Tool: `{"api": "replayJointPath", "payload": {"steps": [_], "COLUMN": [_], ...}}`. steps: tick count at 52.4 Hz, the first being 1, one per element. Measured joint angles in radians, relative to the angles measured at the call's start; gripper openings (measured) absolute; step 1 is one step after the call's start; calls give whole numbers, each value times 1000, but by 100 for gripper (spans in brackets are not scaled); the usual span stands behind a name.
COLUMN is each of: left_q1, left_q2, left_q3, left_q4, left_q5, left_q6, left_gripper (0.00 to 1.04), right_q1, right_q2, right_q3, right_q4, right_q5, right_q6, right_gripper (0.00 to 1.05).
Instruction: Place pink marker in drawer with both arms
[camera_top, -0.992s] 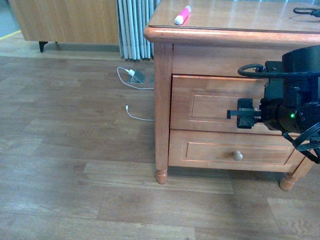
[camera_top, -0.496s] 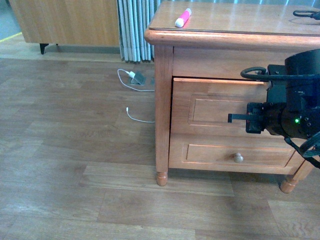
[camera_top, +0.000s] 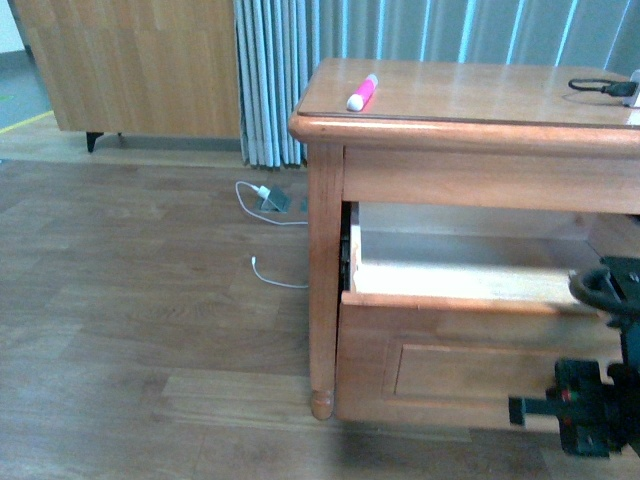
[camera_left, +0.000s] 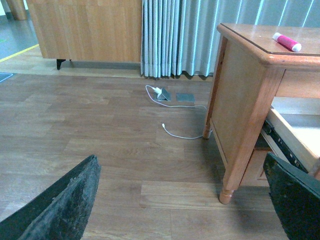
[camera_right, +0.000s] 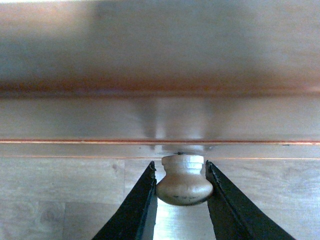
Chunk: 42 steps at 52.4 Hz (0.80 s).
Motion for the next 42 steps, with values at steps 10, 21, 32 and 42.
{"api": "replayJointPath", "payload": {"steps": [10,21,32,42], "left_q1": [0,0,0,0], "left_q2": [0,0,0,0], "left_q3": [0,0,0,0], "left_q4": [0,0,0,0], "left_q5": [0,0,0,0], "left_q6": [0,0,0,0], "left_gripper": [99,99,99,99], "right_q1": [8,-38,-124,-235], "right_q2": [-222,-621,-1082,-1382], "right_q3": [-115,-192,-241,-261], "right_q4": [-59,-296,-583,-747], "right_q5": [-26,-76,-154,-218], "right_q6": [27,54,52,36], "right_gripper": [65,98,96,96]}}
